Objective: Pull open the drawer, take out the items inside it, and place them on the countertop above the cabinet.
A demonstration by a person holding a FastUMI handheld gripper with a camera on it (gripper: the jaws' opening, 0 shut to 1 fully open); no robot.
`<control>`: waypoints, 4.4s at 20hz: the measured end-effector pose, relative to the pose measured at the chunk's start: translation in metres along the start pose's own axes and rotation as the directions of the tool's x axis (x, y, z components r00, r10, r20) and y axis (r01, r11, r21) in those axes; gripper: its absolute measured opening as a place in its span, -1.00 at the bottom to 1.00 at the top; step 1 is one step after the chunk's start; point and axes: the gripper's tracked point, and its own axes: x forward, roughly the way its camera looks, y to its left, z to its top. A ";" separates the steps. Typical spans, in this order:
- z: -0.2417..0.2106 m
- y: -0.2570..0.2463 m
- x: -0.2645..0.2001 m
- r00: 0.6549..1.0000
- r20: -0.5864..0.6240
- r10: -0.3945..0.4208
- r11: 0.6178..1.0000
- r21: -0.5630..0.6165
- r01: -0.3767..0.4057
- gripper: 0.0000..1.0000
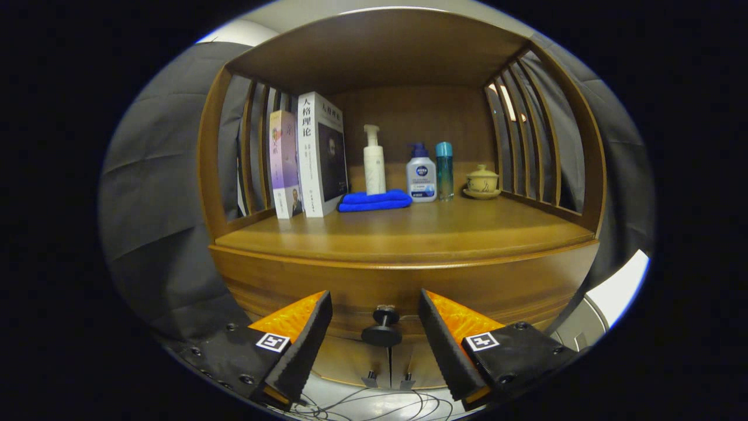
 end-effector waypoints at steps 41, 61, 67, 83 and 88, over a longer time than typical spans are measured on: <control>-0.104 0.012 -0.156 0.993 -0.101 0.062 0.994 -0.085 -0.070 -0.60; 0.060 0.031 -0.182 0.954 0.219 0.203 0.965 -0.210 -0.157 0.95; 0.087 0.027 -0.130 0.962 0.008 0.272 0.956 -0.115 -0.269 0.95; -0.011 0.026 -0.021 0.730 -0.649 0.214 0.898 -0.164 -0.409 0.93; -0.047 0.008 0.000 0.671 -0.737 0.081 0.868 -0.278 -0.411 0.98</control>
